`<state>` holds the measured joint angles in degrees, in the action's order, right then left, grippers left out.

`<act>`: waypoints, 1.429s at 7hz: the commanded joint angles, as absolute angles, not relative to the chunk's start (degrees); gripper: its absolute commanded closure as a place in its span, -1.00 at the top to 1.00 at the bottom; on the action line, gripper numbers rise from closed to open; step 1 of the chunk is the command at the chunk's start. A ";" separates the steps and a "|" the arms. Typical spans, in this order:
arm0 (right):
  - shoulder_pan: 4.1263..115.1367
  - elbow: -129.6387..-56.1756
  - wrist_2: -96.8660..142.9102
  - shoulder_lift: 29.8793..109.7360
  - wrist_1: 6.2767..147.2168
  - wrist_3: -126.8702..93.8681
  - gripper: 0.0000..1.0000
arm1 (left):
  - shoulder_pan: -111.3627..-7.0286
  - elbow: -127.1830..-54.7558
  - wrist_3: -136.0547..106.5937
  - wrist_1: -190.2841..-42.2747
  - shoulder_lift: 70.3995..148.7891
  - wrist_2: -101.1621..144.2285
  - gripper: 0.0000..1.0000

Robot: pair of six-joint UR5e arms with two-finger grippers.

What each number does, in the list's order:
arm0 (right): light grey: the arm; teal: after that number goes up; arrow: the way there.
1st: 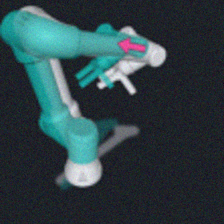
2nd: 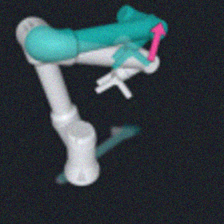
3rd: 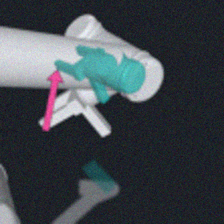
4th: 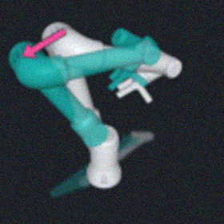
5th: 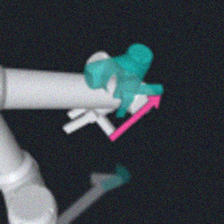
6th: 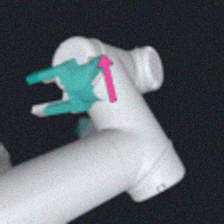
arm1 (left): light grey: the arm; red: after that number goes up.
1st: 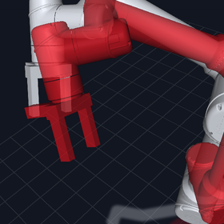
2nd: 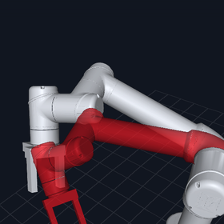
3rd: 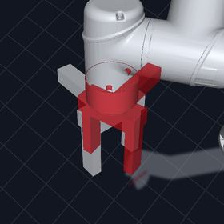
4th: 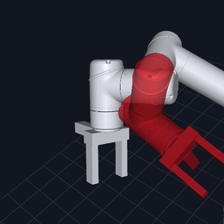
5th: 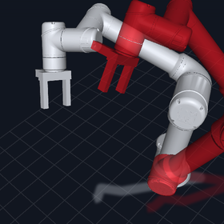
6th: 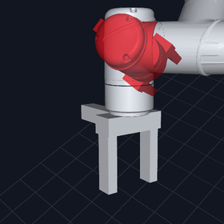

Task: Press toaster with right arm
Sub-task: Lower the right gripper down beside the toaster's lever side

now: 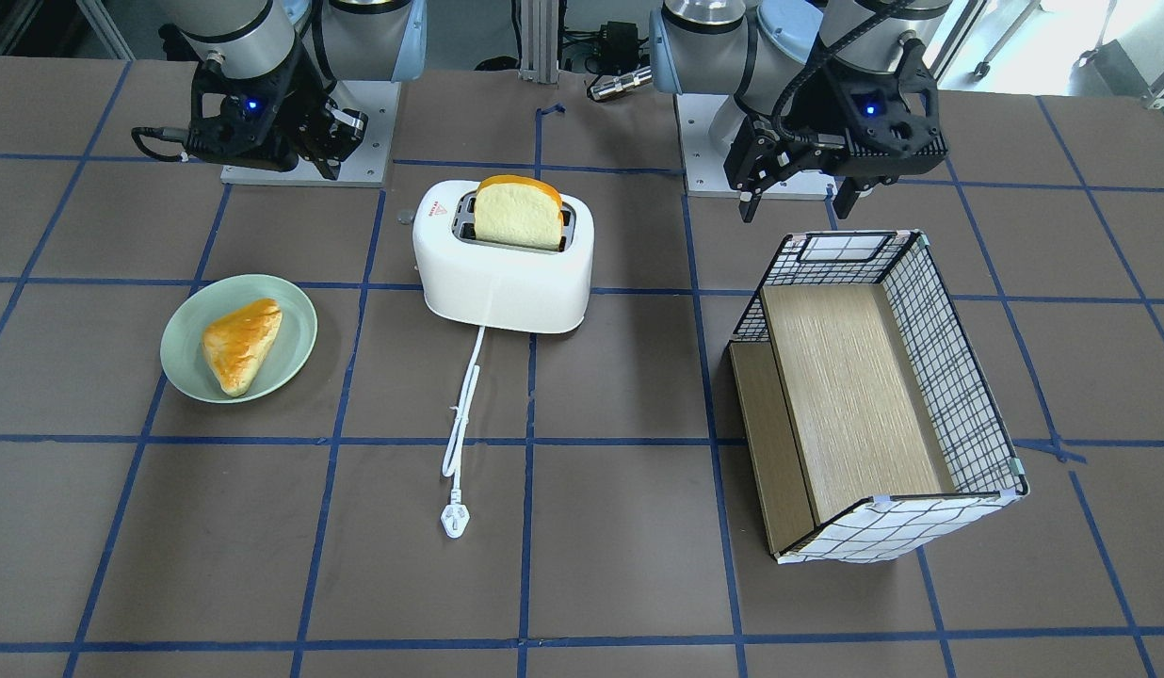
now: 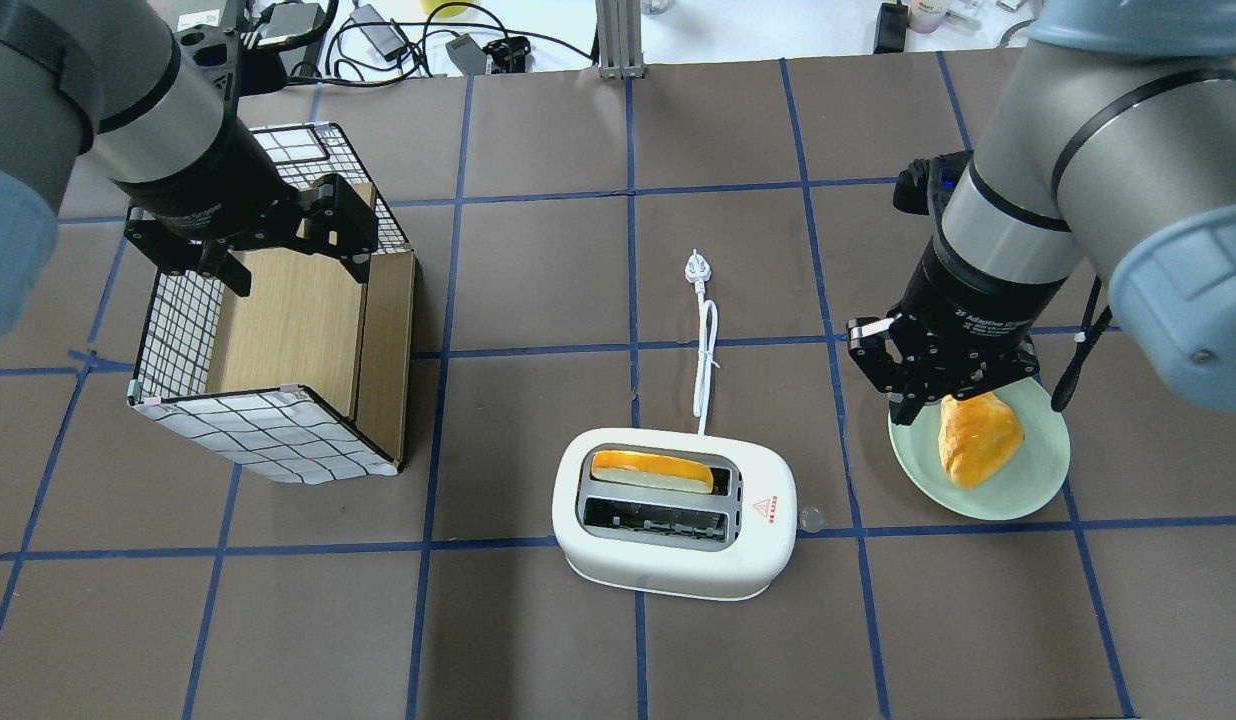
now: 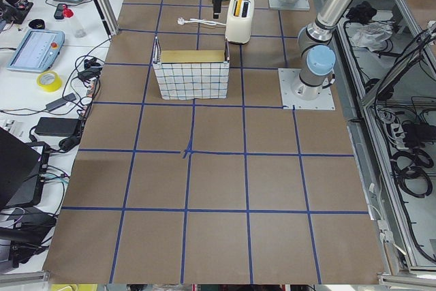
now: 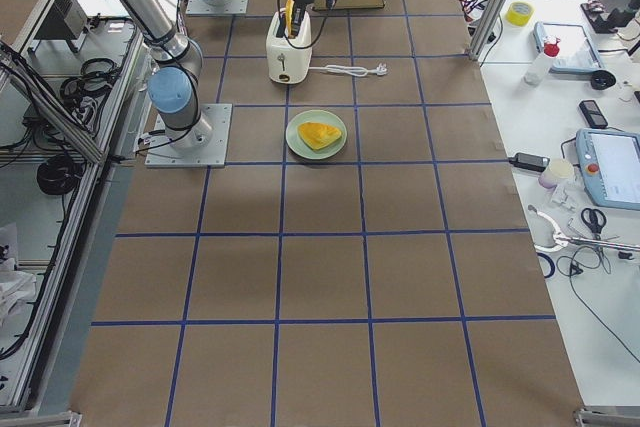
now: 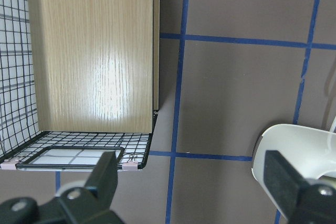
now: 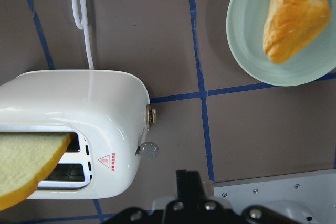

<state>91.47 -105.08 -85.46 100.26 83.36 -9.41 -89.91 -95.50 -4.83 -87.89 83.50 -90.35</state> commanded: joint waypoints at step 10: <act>91.41 -117.86 -77.87 97.82 94.23 -8.61 -1.00 | -89.91 -95.45 -4.83 -87.89 83.50 -90.35 1.00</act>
<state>91.42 -117.76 -77.93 97.92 94.80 -8.78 -89.91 -95.46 -4.83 -87.89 83.52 -90.35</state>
